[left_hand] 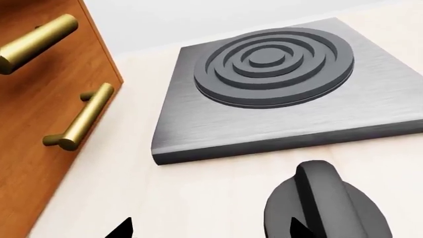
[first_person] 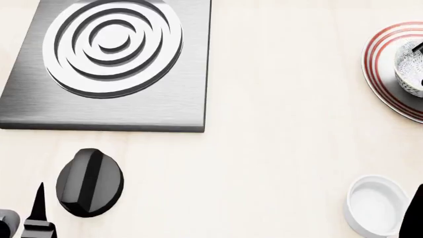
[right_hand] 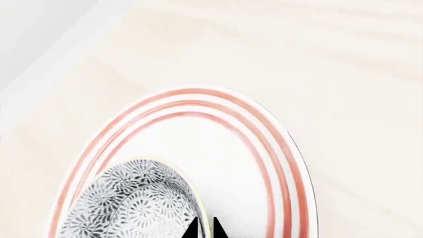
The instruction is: Pick the akita bowl next to the ramekin and place it on the plate.
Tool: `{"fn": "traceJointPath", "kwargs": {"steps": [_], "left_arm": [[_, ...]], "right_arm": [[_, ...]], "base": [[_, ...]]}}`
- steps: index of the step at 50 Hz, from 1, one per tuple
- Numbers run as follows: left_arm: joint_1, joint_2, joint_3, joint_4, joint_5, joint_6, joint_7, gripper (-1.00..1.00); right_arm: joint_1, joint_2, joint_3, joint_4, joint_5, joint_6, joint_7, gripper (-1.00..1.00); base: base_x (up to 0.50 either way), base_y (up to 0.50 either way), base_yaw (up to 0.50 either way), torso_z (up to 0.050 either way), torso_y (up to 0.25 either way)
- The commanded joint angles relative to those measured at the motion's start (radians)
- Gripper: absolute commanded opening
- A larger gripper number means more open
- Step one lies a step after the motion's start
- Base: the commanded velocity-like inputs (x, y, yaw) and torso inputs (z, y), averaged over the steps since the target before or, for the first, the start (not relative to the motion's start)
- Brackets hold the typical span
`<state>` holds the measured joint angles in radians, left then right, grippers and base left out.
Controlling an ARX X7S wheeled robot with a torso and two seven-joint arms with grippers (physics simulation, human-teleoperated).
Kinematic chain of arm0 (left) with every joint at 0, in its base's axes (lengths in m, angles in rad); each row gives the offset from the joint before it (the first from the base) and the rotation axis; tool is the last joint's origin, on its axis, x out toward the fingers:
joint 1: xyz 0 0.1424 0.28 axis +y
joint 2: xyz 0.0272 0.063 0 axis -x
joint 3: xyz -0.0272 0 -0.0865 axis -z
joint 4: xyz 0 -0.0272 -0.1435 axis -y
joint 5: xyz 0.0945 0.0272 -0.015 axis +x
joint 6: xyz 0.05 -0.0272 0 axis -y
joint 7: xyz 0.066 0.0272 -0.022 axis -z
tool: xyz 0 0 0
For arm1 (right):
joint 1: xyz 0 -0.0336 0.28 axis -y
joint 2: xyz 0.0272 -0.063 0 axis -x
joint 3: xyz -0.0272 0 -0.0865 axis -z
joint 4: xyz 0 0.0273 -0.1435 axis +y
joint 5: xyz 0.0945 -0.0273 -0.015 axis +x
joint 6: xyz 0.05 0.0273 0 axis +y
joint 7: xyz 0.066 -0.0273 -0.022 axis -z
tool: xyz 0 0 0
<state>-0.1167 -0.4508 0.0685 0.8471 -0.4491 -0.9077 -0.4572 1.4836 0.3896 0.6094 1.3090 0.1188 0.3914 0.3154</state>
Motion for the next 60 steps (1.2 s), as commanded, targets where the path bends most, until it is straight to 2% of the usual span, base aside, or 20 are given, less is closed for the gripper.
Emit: {"fn": "traceJointPath", "kwargs": {"steps": [1,14,21,24,28,32,37,43,60], "left_arm": [[0.000,0.017,-0.022,0.002,0.002,-0.003,0.025,1.00],[-0.005,0.021,-0.028,0.007,-0.020,-0.020,0.020,1.00],[0.003,0.020,-0.023,-0.006,-0.016,-0.006,0.022,1.00],[0.004,0.019,-0.021,-0.002,-0.018,-0.007,0.021,1.00],[0.005,0.019,-0.021,0.001,-0.020,-0.007,0.018,1.00],[0.010,0.018,-0.030,0.004,-0.025,-0.004,0.018,1.00],[0.016,0.015,-0.016,-0.001,-0.013,0.004,0.014,1.00],[0.020,0.014,-0.021,0.007,-0.021,0.002,0.011,1.00],[0.023,0.015,-0.042,0.024,-0.042,-0.003,0.002,1.00]], "right_arm": [[0.004,-0.023,0.066,-0.001,-0.058,0.000,-0.035,1.00],[0.035,-0.034,0.090,-0.001,-0.079,-0.017,-0.060,1.00],[0.109,-0.068,0.017,-0.003,-0.132,-0.085,-0.116,1.00],[0.152,-0.115,-0.074,-0.064,-0.206,-0.095,-0.138,1.00],[0.057,-0.219,-0.190,-0.454,-0.313,0.063,-0.152,1.00],[-0.005,-0.258,-0.204,-0.629,-0.329,0.125,-0.161,1.00],[-0.072,-0.271,-0.256,-0.717,-0.371,0.069,-0.143,1.00],[-0.201,-0.288,-0.381,-0.879,-0.451,0.011,-0.182,1.00],[-0.490,-0.344,-0.490,-1.185,-0.507,-0.134,-0.110,1.00]], "base": [[0.00,0.00,0.00,0.000,0.000],[0.00,0.00,0.00,0.000,0.000],[0.00,0.00,0.00,0.000,0.000],[0.00,0.00,0.00,0.000,0.000],[0.00,0.00,0.00,0.000,0.000],[0.00,0.00,0.00,0.000,0.000],[0.00,0.00,0.00,0.000,0.000],[0.00,0.00,0.00,0.000,0.000],[0.00,0.00,0.00,0.000,0.000]]}}
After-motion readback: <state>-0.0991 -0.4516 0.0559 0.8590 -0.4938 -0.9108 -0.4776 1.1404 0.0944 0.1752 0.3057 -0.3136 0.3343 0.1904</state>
